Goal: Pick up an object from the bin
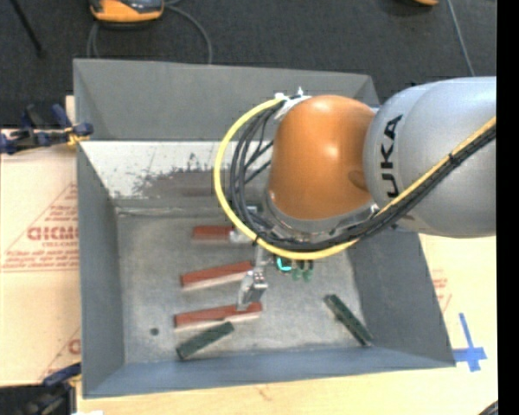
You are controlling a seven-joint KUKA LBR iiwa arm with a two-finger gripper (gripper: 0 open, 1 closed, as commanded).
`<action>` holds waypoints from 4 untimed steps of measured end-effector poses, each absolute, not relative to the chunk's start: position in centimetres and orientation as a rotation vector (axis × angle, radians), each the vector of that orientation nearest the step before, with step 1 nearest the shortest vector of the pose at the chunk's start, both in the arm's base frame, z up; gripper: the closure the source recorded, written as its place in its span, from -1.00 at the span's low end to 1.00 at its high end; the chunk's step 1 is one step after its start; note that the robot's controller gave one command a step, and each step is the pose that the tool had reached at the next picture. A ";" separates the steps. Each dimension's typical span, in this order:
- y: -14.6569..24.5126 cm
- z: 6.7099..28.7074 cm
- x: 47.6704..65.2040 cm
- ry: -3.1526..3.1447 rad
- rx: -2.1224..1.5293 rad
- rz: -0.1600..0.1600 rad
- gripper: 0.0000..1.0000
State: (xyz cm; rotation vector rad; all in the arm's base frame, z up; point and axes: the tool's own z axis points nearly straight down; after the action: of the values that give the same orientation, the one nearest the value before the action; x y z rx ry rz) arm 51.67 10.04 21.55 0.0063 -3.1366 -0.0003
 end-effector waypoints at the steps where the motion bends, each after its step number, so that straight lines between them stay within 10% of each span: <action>1: 10.0 21.9 51.8 -3.142 0.001 -0.001 -1.00; 3: 9.8 11.9 49.6 -3.136 0.130 0.001 -1.00; 4: 9.2 15.1 48.9 -3.145 0.086 -0.001 -1.00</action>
Offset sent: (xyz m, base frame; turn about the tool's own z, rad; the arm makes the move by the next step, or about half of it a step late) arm -0.0292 -0.0027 -0.1455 -0.1017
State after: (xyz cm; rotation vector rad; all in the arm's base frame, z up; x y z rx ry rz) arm 48.87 9.23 15.09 0.0859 -3.1448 -0.0015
